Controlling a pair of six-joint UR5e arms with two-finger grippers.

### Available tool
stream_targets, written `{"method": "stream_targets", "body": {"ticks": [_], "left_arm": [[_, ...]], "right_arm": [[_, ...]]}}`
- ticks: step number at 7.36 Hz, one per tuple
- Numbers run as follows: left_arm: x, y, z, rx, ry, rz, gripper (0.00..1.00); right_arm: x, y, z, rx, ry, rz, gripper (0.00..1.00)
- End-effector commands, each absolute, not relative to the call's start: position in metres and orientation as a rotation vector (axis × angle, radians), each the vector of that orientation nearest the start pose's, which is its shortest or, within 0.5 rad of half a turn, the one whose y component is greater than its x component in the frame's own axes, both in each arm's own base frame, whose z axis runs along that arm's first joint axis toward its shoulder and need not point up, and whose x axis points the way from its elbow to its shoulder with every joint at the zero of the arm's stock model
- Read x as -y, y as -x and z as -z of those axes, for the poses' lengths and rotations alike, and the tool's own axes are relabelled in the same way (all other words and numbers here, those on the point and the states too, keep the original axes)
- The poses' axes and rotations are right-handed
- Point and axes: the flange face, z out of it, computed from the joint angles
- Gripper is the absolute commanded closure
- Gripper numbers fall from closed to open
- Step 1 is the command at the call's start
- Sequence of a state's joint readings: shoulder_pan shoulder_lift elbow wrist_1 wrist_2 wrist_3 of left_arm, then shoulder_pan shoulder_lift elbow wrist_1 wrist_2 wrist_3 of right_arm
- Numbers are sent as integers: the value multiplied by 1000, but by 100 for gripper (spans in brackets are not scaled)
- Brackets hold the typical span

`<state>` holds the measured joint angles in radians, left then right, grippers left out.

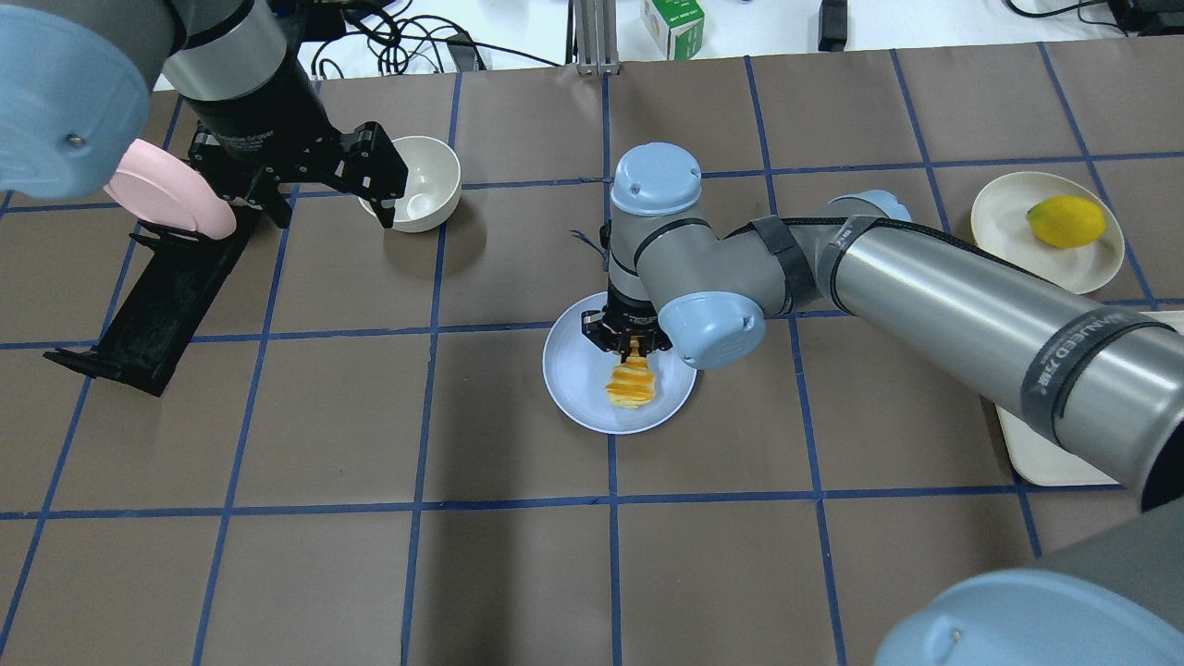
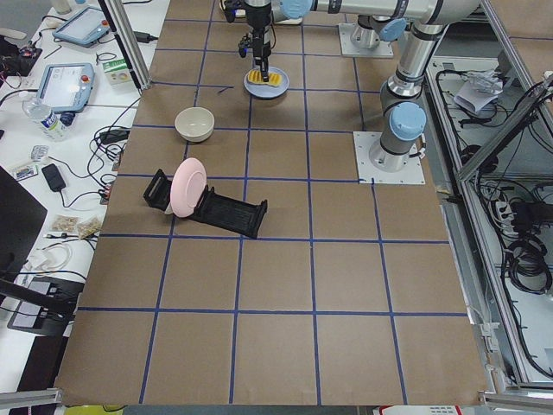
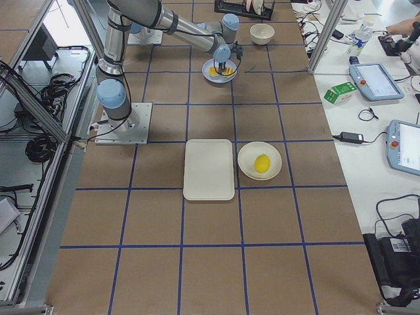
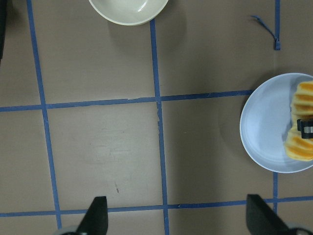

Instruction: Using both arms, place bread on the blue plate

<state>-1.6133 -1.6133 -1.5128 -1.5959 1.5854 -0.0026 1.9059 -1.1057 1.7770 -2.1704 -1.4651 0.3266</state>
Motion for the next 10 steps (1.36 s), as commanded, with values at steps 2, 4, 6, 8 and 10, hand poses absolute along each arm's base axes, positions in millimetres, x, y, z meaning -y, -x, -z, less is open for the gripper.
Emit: {"method": "stream_targets", "body": {"ticks": [2,4,6,8,10], "left_arm": [[502,154,-492,-3128,-63,-19,0],[502,154,-492,-3128,-63,-19,0],[502,154,-490,-3128,-63,-24,0],[502,154,-491,-3128,-63,-24,0],[502,153,-490,-3130,-60,-24,0]], "right_arm": [[518,-330,-203,-3054,9,-92,0],[527,-318,-234,-3041,-15,-30,0],[541,-298,-252,-3062,10,-65,0],[559,-228,-325,-3114,144,-95,0],[538,-143,-404,-3113,121,-100,0]]}}
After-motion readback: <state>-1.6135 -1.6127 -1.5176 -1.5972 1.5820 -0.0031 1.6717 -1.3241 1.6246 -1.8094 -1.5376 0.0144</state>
